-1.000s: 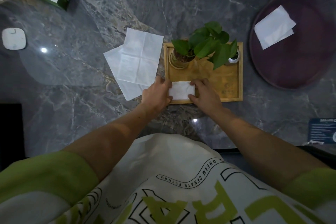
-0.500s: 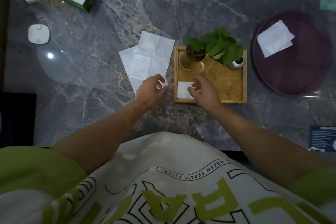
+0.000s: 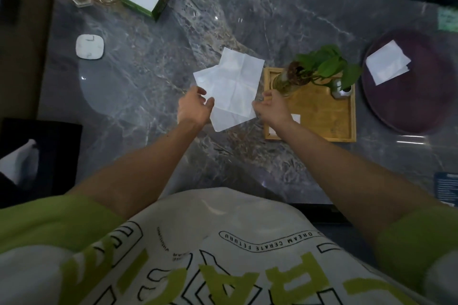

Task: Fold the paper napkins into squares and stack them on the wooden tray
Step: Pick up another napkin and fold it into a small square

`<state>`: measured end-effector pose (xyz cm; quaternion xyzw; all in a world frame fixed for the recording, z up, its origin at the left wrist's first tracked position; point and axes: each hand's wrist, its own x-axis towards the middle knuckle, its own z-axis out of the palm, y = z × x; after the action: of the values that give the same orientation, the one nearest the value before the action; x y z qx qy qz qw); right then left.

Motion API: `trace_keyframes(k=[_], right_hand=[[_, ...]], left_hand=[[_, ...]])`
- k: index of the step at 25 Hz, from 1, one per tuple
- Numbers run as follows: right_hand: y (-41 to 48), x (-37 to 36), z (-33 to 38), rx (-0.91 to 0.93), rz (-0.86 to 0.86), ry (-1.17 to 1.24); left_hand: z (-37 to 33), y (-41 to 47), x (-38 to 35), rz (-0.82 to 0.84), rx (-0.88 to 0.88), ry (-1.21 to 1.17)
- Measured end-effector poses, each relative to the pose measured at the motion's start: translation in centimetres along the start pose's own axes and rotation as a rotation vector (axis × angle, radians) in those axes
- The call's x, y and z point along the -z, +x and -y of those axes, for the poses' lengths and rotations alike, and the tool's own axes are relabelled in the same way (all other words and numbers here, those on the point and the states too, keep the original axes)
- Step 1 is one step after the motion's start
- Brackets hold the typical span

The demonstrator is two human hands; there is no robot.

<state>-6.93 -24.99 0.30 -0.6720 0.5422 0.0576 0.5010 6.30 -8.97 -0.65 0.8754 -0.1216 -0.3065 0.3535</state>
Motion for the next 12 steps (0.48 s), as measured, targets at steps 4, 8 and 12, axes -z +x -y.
trace_keyframes(k=[4,8,12], right_hand=[[0.7,-1.0,1.1,-0.021,-0.043,-0.072],[1.6,-1.1,1.9,-0.021,-0.048,-0.174],[2.9,-0.9,2.8,-0.051,-0.005,-0.207]], left_hand=[[-0.4,1.6,0.6,0.050,-0.009,-0.010],[-1.3,2.8,0.3,0.051,-0.001,0.006],[-2.3,4.7,0.1,0.063,0.034,-0.007]])
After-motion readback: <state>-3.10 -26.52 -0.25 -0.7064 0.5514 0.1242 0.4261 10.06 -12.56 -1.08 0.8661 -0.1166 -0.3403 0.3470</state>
